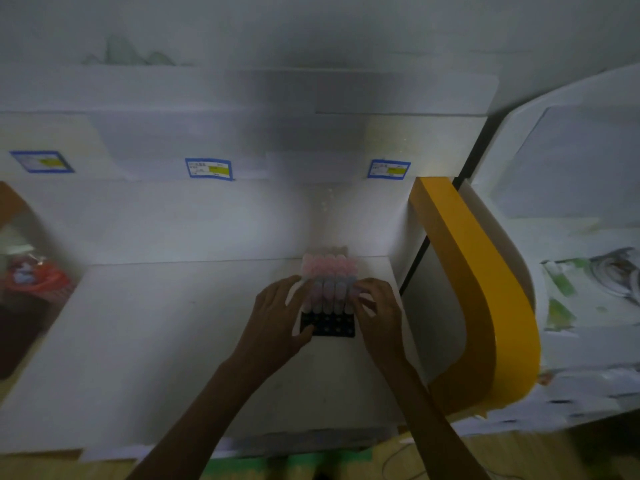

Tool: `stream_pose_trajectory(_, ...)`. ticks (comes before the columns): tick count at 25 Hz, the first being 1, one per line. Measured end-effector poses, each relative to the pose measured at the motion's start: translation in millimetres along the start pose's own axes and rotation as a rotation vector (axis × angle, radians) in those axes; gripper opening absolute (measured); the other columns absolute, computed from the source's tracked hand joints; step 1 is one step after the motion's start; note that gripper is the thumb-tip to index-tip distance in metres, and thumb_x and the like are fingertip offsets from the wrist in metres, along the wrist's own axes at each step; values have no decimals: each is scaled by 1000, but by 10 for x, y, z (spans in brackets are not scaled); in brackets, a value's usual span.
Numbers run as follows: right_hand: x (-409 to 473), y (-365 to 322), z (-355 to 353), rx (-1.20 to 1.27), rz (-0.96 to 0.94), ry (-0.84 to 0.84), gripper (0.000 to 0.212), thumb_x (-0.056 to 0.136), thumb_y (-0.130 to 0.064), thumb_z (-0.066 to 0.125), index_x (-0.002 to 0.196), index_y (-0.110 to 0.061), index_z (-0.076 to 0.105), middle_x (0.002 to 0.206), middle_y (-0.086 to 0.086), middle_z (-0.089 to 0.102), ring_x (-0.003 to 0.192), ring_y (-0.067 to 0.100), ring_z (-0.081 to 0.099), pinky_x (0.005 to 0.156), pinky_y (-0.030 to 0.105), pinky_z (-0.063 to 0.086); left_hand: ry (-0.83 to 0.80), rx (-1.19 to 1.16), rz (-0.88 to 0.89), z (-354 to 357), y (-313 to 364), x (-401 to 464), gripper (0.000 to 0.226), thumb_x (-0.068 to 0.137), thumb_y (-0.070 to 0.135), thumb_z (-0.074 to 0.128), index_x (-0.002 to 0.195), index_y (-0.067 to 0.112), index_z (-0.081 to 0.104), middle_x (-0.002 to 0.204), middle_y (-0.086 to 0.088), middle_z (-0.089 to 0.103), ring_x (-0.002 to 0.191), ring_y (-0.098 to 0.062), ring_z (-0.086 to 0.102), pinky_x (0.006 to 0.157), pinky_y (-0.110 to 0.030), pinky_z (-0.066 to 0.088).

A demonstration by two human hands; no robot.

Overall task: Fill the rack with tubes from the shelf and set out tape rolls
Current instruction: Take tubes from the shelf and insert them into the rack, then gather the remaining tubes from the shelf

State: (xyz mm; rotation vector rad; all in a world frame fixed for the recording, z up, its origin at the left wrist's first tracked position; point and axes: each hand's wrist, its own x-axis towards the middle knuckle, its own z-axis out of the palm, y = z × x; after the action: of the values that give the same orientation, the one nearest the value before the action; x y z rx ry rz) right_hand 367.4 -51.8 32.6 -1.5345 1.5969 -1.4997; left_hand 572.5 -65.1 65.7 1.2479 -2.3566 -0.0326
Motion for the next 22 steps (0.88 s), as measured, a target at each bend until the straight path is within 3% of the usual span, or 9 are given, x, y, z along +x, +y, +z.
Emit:
stream_pose_trajectory(5,16,105,-8,-126,-79,-59,12,92,-10,63,104,-12,61,105,2,58,96,8,58,83,24,53,-32,-44,-28,-6,-53,-62,83,72,33,79,142,13,40,136,-11,49,125,-26,41,98,-39,40)
stream_pose_trajectory(7,-12,113,-4,-149,-54,-58,10,93,-14,63,103,-13,62,103,0,60,94,7,58,81,24,52,-41,-38,-27,0,-52,-79,81,72,34,77,142,14,41,135,-10,49,125,-24,41,98,-38,41)
stream_pose_trajectory(11,-47,141,25,-214,1,-40,18,93,-23,63,106,-10,62,102,0,62,91,-4,53,80,12,45,-47,-43,-30,-25,-54,-108,80,71,33,78,140,13,44,134,-10,51,123,-24,42,97,-37,42)
stream_pose_trajectory(14,-74,122,24,-277,-2,-50,20,92,-23,64,109,-13,61,103,-1,60,93,4,51,80,23,48,-39,-57,-20,-66,-61,-158,79,73,32,77,141,12,43,134,-10,51,124,-24,41,97,-36,41)
stream_pose_trajectory(16,-95,25,-2,-326,23,-74,22,91,-24,65,111,-16,60,106,-3,58,95,5,49,80,16,43,-34,-67,-20,-101,-66,-204,79,72,32,78,140,13,42,134,-10,51,123,-23,42,98,-36,40)
stream_pose_trajectory(19,-123,-181,-96,-393,57,-155,36,91,-18,63,126,-18,55,121,-3,55,112,8,49,87,2,30,-54,-82,-2,-161,-75,-275,81,72,34,78,140,13,41,134,-10,51,123,-24,43,98,-38,41)
stream_pose_trajectory(22,-262,-401,-230,-398,128,-186,58,91,-17,60,142,-32,37,133,-14,43,120,2,41,97,15,33,-55,-97,41,-203,-41,-306,79,72,35,79,138,12,43,133,-10,51,123,-23,41,97,-37,40)
